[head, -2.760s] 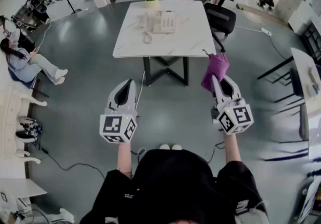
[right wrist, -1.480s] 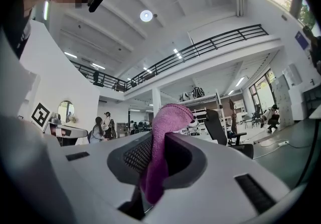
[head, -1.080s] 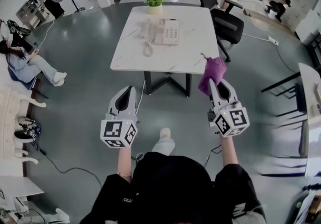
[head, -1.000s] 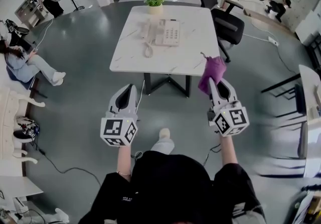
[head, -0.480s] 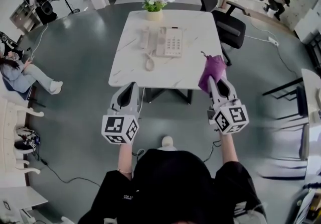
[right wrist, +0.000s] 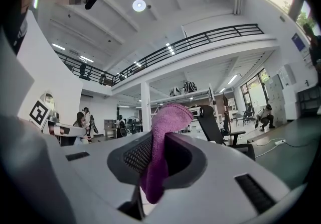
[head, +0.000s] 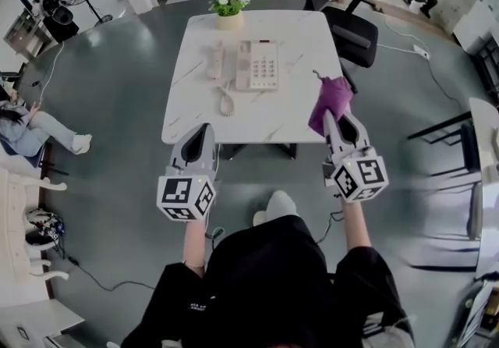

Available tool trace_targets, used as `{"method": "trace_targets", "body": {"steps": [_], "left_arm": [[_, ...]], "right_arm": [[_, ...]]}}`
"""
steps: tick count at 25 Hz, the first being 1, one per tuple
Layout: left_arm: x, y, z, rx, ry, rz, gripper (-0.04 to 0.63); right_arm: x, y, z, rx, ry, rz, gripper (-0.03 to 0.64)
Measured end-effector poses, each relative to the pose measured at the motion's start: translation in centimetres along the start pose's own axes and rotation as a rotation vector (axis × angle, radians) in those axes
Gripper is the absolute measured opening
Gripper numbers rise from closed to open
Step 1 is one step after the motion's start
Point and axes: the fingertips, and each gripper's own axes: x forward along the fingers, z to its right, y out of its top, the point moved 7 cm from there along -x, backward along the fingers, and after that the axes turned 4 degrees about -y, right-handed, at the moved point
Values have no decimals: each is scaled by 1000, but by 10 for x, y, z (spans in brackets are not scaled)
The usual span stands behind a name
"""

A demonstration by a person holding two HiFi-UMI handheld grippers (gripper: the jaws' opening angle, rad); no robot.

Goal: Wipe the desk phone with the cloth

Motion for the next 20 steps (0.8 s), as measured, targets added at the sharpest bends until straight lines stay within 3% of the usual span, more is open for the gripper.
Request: {"method": "trace_targets", "body": {"steps": [7,20], "left_arm": [[33,-9,-13,-28,8,-20,-3],[139,-22,-47,-86,62,-62,-3]], "right_arm": [[37,-10,13,-4,-1,-35,32],[158,-27,69,-4,62,-104,32]]}}
